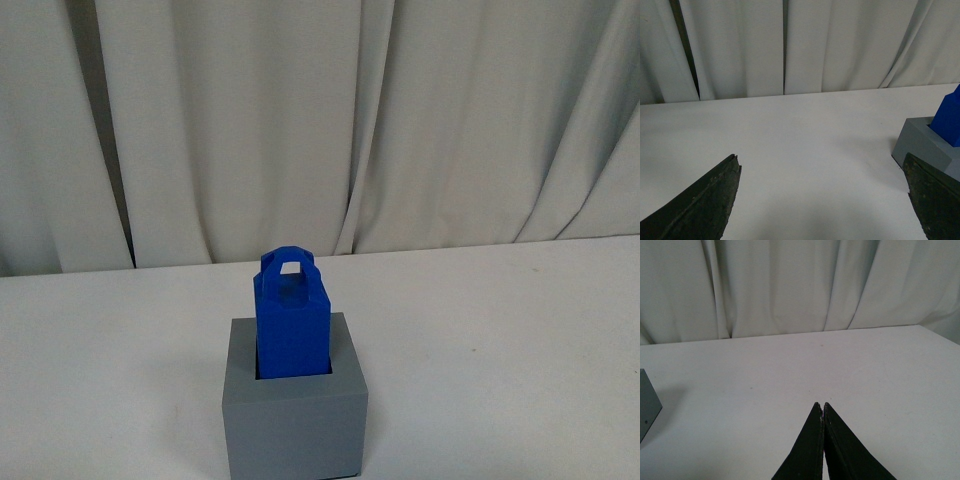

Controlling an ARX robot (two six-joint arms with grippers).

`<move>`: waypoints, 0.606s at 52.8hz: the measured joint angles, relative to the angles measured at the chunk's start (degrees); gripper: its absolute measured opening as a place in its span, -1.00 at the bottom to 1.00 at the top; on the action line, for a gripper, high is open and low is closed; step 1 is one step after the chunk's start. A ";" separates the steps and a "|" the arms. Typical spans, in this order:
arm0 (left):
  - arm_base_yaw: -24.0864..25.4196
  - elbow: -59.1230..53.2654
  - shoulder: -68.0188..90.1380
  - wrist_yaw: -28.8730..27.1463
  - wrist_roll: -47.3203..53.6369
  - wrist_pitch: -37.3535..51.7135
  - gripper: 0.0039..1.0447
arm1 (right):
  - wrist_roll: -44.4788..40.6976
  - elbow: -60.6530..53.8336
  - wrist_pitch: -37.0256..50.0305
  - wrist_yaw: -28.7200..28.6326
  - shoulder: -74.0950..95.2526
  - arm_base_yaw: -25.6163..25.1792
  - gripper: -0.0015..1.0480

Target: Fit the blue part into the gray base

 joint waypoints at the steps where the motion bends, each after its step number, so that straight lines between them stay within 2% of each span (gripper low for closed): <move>1: 0.00 0.00 0.00 0.00 0.00 0.00 0.89 | 0.00 0.00 -0.66 0.00 -0.55 0.00 -0.95; 32: 0.00 0.00 0.00 0.00 0.00 0.00 0.89 | -0.02 0.00 -11.39 -0.02 -11.54 0.00 -0.95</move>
